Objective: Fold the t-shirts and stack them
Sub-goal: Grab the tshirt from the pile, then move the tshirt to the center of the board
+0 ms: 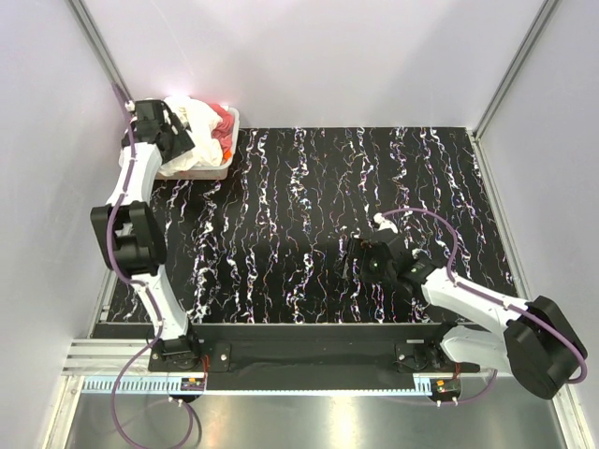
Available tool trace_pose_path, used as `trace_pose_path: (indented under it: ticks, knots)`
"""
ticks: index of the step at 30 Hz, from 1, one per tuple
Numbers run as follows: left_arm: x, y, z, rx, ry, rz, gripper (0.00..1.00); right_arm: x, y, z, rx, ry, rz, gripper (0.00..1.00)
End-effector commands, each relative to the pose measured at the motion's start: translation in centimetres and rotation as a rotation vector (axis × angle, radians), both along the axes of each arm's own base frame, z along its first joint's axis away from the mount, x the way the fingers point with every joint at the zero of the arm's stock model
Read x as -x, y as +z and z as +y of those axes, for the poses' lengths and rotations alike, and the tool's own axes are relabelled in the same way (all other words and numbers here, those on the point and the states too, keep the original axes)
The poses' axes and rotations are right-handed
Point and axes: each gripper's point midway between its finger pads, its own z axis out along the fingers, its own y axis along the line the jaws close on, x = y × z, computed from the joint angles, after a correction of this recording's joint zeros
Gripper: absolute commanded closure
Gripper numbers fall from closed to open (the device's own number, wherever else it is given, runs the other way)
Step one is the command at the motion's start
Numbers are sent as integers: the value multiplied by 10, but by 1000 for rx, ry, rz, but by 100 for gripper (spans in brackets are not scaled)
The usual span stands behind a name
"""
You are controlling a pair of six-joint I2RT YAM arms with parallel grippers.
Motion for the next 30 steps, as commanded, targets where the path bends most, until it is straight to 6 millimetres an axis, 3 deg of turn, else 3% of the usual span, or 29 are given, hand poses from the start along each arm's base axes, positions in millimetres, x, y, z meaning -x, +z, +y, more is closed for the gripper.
trace_pose_path:
  ticks: [1,2,3,6,7,9,12,13,15,16,18,19,21,22,23,25,26,27,28,29,30]
  knots:
    - [-29,25,12,-77,15,-81,24,-11,22,12,-75,7,-95,4]
    - [-36,27,15,-83,22,-85,30,-10,20,12,-74,10,-92,4]
    - [-39,28,16,-84,24,-86,50,-10,20,13,-76,15,-94,3]
    - [-48,37,16,-82,25,-98,80,-11,18,16,-78,22,-90,4]
    - [-51,45,13,-74,21,-112,100,-12,15,16,-73,24,-84,4]
    - [-52,56,3,-56,-3,-134,100,-13,14,18,-68,28,-80,4]
    - [-49,105,-28,-57,-60,-226,100,-13,11,18,-62,28,-72,4]
    - [-48,131,-49,-61,-102,-278,100,-13,11,17,-63,25,-73,4]
    - [-32,191,-66,-63,-123,-397,100,-13,12,16,-67,15,-77,4]
    - [-15,240,-95,-51,-171,-501,100,-13,13,15,-71,13,-82,4]
    - [7,291,-114,-25,-199,-617,100,-12,14,13,-75,1,-85,4]
    - [34,338,-128,15,-216,-727,100,-11,15,12,-77,-3,-91,4]
    - [63,383,-150,85,-277,-842,100,-13,20,9,-88,-23,-112,4]
    - [90,420,-155,104,-303,-941,100,-12,20,7,-89,-30,-115,4]
    - [105,434,-163,120,-338,-982,100,-12,23,5,-94,-37,-124,4]
    - [136,452,-173,139,-377,-1035,100,-13,35,0,-108,-62,-160,4]
    - [143,452,-175,140,-386,-1033,100,-10,36,-5,-93,-72,-153,3]
    - [138,432,-181,144,-401,-981,99,-11,49,-10,-103,-94,-188,3]
    - [153,431,-181,148,-413,-978,96,-13,64,-12,-111,-111,-210,2]
    - [153,419,-182,148,-420,-948,94,-8,64,-22,-76,-129,-191,0]
    - [154,389,-189,141,-463,-874,86,-13,94,-28,-97,-172,-253,0]
